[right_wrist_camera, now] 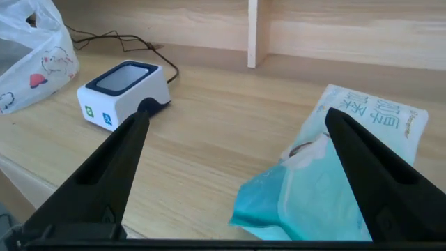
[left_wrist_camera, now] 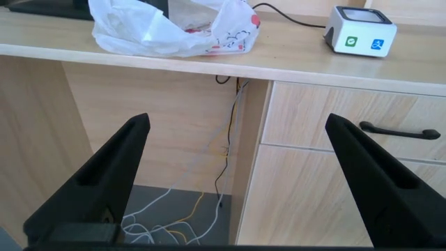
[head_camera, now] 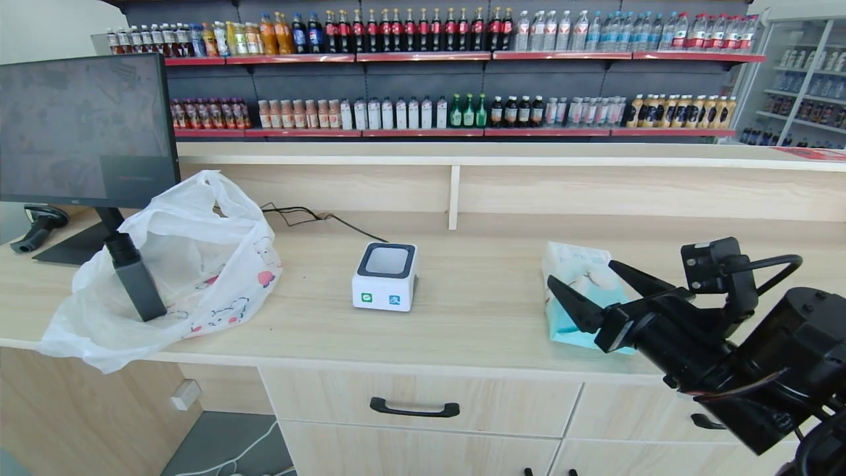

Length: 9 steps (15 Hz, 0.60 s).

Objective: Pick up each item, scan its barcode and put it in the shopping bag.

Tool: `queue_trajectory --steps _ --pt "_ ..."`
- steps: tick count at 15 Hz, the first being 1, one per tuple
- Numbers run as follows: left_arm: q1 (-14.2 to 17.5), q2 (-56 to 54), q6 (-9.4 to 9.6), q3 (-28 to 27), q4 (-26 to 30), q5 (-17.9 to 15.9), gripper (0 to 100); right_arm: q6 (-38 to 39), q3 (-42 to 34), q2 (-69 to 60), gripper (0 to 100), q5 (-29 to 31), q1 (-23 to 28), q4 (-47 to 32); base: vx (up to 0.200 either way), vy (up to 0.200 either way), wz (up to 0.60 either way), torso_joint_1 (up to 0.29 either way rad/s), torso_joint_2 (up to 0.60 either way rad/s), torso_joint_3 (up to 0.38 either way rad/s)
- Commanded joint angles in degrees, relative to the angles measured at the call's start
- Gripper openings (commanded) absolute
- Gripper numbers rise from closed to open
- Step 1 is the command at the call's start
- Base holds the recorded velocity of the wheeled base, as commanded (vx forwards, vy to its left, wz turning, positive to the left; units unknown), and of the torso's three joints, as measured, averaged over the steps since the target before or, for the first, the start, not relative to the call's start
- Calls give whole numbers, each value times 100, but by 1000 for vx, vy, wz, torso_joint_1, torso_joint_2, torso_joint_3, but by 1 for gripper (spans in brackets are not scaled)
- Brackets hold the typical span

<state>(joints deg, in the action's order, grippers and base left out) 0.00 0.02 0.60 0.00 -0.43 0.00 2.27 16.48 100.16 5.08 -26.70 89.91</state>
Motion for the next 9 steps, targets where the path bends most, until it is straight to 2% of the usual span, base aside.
queue_trajectory --steps 1,5,7,9 --pt "0 -2 2 0 -1 0 100 125 110 -260 100 168 7 9 0 0 0 0 0 0" --pt "0 -2 2 0 -1 0 100 336 532 -383 100 177 -134 9 0 0 0 0 0 0" --pt "0 -2 2 0 -1 0 100 406 734 -295 100 -51 -116 9 0 0 0 0 0 0" --pt "0 -2 2 0 -1 0 100 397 971 -269 100 -403 191 -641 0 0 0 0 0 0"
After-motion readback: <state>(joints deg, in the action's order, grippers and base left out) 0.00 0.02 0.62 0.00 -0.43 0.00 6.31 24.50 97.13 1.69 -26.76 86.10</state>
